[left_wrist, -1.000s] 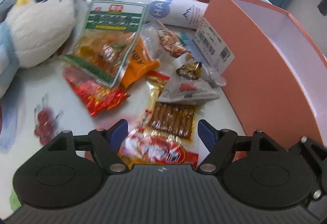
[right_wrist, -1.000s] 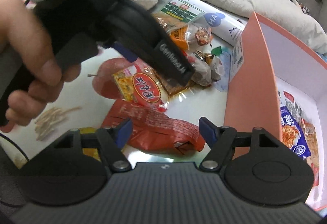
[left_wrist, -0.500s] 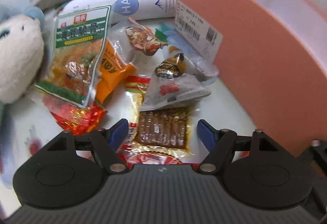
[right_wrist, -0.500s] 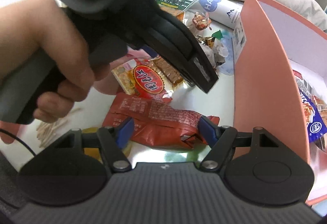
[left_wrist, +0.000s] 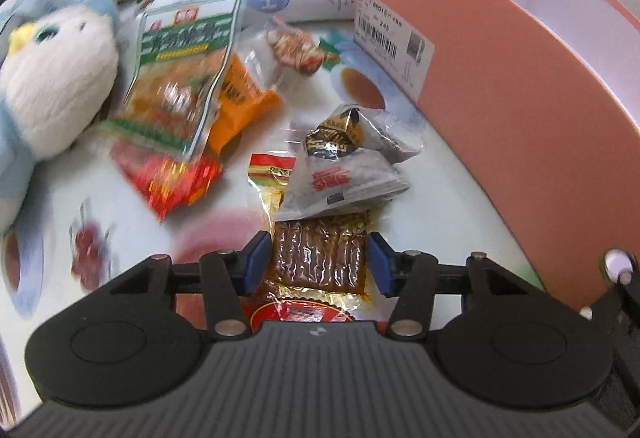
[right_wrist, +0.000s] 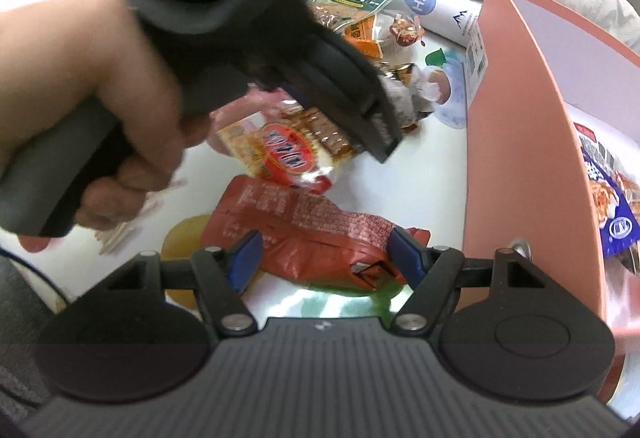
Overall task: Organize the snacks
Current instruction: 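Grasp the spicy strip packet with left tool while right tool reaches red packet, then lift the strip packet with left tool while right tool grasps the red packet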
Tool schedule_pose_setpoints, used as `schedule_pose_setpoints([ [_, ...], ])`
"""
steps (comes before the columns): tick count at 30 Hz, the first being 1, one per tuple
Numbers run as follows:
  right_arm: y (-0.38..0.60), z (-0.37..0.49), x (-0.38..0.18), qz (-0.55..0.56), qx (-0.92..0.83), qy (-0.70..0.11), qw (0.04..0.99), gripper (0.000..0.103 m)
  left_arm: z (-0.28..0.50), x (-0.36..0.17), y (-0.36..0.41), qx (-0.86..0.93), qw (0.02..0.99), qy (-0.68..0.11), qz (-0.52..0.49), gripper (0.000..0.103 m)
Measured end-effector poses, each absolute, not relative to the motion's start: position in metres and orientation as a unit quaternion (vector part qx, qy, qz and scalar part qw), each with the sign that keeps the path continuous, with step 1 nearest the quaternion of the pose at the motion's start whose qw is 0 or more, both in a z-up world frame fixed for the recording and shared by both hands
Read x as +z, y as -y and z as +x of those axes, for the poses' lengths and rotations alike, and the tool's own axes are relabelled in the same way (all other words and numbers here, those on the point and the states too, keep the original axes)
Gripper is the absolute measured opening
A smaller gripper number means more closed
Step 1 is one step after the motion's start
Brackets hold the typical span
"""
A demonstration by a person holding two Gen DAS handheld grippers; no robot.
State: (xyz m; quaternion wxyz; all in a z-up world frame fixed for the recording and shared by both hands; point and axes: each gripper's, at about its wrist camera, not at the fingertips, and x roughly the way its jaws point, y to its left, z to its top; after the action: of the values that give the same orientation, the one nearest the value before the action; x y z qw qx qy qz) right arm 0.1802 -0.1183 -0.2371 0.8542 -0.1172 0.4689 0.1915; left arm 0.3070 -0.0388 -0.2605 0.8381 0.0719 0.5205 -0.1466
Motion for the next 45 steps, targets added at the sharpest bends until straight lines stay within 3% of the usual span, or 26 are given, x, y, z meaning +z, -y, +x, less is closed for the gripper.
schedule_pose_setpoints([
  [17, 0.133, 0.149, -0.230, -0.076, 0.193, -0.420, 0.884, 0.071, 0.210, -0.245, -0.031, -0.060, 0.845, -0.531, -0.026, 0.055],
  [24, 0.133, 0.146, -0.233, -0.057, 0.166, -0.425, 0.888, 0.071, 0.207, -0.236, -0.039, -0.061, 0.849, -0.523, -0.038, 0.074],
  [42, 0.138, 0.159, -0.255, 0.012, 0.125, -0.455, 0.882, 0.074, 0.245, -0.236, -0.004, -0.125, 0.861, -0.493, 0.015, 0.075],
  [45, 0.135, 0.157, -0.255, -0.001, 0.135, -0.446, 0.885, 0.070, 0.247, -0.241, 0.000, -0.120, 0.860, -0.495, 0.033, 0.073],
])
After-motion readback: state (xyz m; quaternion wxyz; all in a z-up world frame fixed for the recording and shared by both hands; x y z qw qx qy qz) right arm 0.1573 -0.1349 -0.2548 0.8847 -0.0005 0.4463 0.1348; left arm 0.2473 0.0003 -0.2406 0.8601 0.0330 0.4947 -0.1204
